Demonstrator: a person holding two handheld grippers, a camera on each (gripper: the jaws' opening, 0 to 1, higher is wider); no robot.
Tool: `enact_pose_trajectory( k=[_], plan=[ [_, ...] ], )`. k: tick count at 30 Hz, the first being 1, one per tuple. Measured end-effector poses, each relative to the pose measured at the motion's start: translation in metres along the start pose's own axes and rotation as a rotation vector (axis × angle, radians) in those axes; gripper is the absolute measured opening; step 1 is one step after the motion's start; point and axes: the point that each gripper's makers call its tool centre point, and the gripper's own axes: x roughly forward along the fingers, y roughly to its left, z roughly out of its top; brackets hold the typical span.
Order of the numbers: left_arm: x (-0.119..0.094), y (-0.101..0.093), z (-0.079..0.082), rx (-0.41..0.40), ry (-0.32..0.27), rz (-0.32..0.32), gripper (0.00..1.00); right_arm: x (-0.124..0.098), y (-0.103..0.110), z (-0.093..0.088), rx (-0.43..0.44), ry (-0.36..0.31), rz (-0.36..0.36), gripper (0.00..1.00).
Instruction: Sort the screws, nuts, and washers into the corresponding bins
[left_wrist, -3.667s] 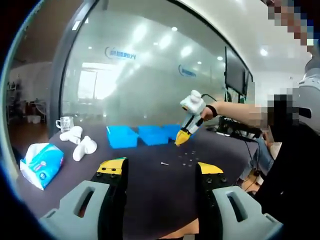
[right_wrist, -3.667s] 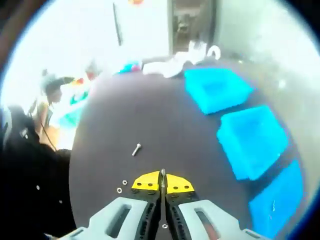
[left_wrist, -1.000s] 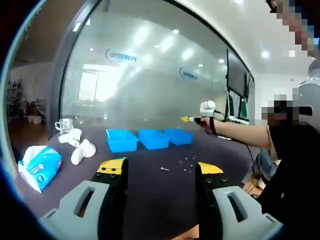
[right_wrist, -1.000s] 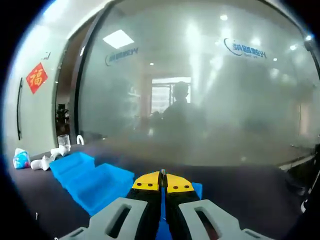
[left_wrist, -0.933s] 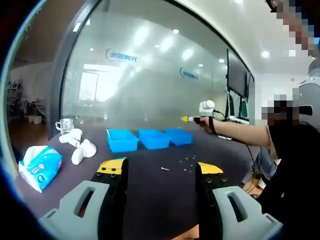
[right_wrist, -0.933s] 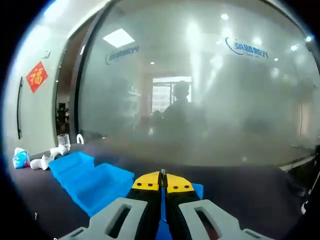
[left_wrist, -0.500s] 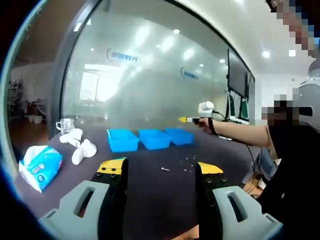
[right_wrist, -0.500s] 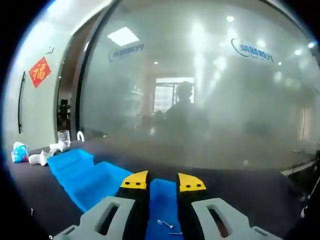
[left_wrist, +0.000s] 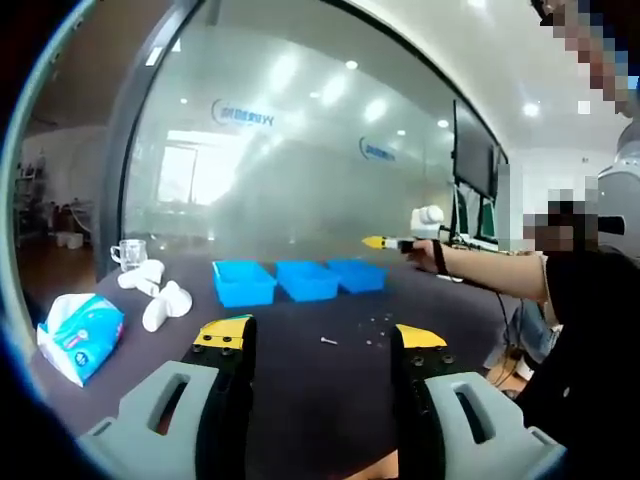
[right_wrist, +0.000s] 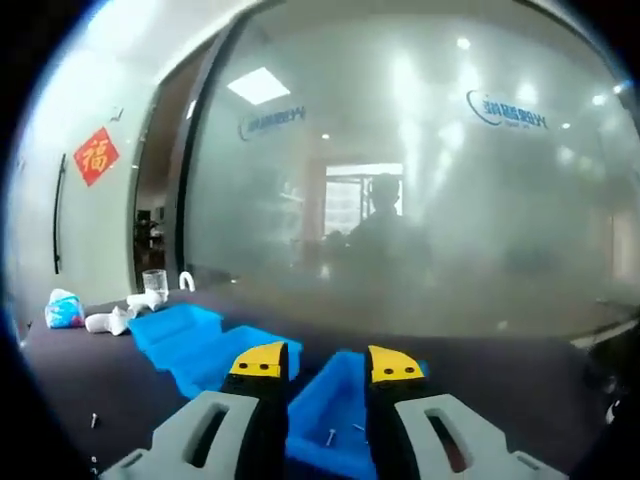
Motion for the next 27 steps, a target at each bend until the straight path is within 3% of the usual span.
enact_pose_trajectory(
  k=[3,6,12,24,27],
  plan=[
    [0.002,0.0,0.0,0.0,-0.002,-0.003,0.53,-0.022,0.012,0.003,0.011,-0.024,0.032,0.28],
    [0.003,-0.001,0.001,0.001,-0.006,-0.009,0.53,-0.049,0.034,0.003,0.06,-0.046,0.11,0.32],
    [0.007,-0.003,0.0,0.0,-0.008,-0.018,0.53,-0.094,0.058,-0.005,0.056,-0.048,0.157,0.34],
    [0.007,-0.008,0.006,0.016,-0.014,-0.029,0.53,-0.165,0.09,-0.002,0.008,-0.071,0.245,0.36],
    [0.006,-0.009,0.008,0.019,-0.017,-0.03,0.53,-0.182,0.088,-0.003,0.009,-0.08,0.247,0.37]
  ],
)
